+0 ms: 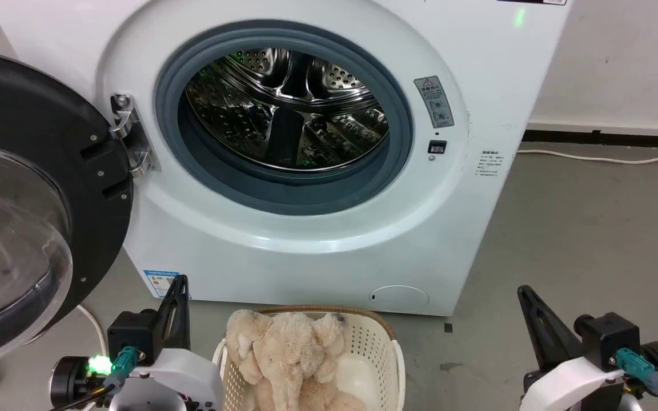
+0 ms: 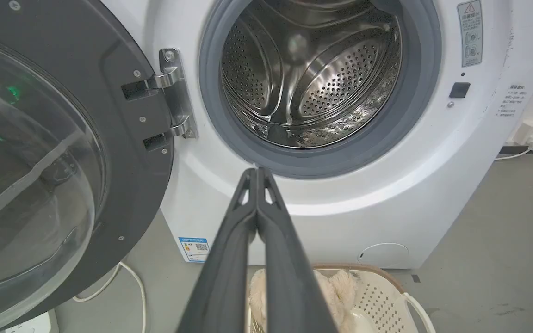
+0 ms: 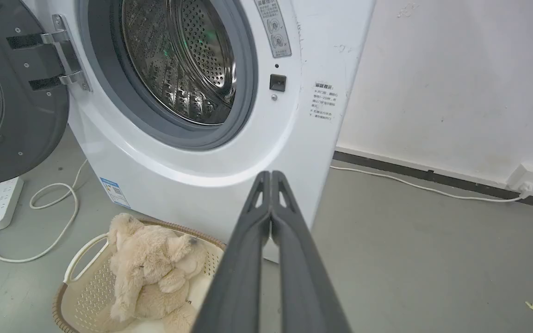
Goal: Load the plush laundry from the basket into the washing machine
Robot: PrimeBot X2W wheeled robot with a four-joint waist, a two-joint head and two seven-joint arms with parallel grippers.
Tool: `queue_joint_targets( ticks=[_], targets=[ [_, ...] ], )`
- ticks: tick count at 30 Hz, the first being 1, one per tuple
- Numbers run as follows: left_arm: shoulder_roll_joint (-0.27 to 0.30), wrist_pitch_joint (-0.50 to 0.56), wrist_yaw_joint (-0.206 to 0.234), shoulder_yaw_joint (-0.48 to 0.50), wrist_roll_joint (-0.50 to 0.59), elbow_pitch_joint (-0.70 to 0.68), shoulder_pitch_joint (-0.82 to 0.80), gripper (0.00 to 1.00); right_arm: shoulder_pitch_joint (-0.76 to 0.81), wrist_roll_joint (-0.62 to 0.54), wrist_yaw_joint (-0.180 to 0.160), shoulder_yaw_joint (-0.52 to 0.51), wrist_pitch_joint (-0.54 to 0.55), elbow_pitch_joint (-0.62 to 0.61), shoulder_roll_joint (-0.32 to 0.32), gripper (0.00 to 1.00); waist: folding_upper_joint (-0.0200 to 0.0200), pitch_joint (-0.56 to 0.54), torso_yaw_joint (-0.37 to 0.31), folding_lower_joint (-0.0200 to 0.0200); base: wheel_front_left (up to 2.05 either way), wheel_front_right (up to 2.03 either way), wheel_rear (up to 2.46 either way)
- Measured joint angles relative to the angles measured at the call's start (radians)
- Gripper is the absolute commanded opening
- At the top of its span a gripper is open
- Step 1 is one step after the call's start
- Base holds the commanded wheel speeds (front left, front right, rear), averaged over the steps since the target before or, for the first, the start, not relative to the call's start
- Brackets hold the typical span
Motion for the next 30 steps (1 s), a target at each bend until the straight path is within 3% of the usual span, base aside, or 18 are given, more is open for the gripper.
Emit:
queue_joint_targets(
  ticks=[30],
  targets=[
    [0.0, 0.0, 0.0, 0.0, 0.0, 0.0, 0.0, 0.0, 0.0, 0.0, 0.0, 0.0, 0.0, 0.0, 0.0, 0.0, 0.0, 0.0, 0.0, 0.0, 0.0, 0.0, 0.0]
  ],
)
